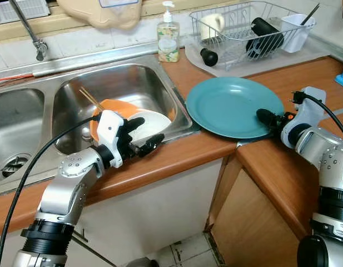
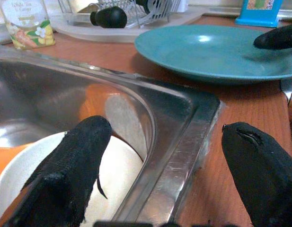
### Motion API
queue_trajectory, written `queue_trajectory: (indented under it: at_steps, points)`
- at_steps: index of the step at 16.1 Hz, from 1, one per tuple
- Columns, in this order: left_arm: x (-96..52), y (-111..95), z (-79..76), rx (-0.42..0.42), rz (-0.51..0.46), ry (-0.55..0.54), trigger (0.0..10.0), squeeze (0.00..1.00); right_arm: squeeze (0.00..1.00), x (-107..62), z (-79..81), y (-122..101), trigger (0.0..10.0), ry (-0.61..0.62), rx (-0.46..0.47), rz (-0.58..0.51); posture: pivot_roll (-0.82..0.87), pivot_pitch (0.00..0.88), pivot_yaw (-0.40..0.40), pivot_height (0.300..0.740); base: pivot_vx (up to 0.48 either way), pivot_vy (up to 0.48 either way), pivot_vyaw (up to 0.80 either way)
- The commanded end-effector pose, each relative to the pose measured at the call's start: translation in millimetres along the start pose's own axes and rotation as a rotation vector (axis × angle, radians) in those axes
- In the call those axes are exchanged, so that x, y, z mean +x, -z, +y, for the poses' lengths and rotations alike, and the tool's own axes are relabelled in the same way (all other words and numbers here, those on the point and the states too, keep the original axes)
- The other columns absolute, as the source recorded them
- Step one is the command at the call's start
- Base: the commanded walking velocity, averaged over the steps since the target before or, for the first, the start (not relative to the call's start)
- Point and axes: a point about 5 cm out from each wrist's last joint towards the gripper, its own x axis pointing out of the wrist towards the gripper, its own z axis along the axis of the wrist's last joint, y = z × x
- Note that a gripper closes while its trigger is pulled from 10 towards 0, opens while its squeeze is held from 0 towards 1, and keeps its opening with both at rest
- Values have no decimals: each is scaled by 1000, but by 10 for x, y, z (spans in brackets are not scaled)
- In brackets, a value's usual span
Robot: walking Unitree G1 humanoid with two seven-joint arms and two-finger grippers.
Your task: Kitchen organization
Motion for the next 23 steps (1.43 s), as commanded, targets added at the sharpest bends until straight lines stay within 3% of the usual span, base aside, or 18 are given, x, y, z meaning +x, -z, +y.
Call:
queue_trajectory:
  at_steps: [1, 7, 15, 18, 19, 23]
  points:
    - [-22, -12, -3, -4, 2, 0, 10000, 0, 0, 1, 45, -5, 0, -31, 20, 5, -144, 0, 81, 740, 0, 0, 0]
    - [-36, -12, -39, -23, 3, -2, 10000, 0, 0, 30, 75, 48, 0, -53, 88, 24, -140, 0, 73, 740, 0, 0, 0]
    - [-34, -2, -29, -44, -10, -46, 10000, 0, 0, 49, 79, -17, 0, -50, 100, 5, -140, 0, 61, 740, 0, 0, 0]
    - [-5, -10, 3, -110, -18, -88, 10000, 0, 0, 40, 88, -120, 0, -58, 122, -58, -138, 0, 63, 740, 0, 0, 0]
    - [11, -22, 30, -144, -33, -110, 10000, 1000, 0, 32, 118, -173, 0, -81, 133, -87, -137, 0, 64, 740, 0, 0, 0]
    - [96, -103, 21, -235, -112, -110, 10000, 1000, 0, -30, 291, -378, 0, -220, 156, -215, -133, 0, 67, 740, 0, 0, 0]
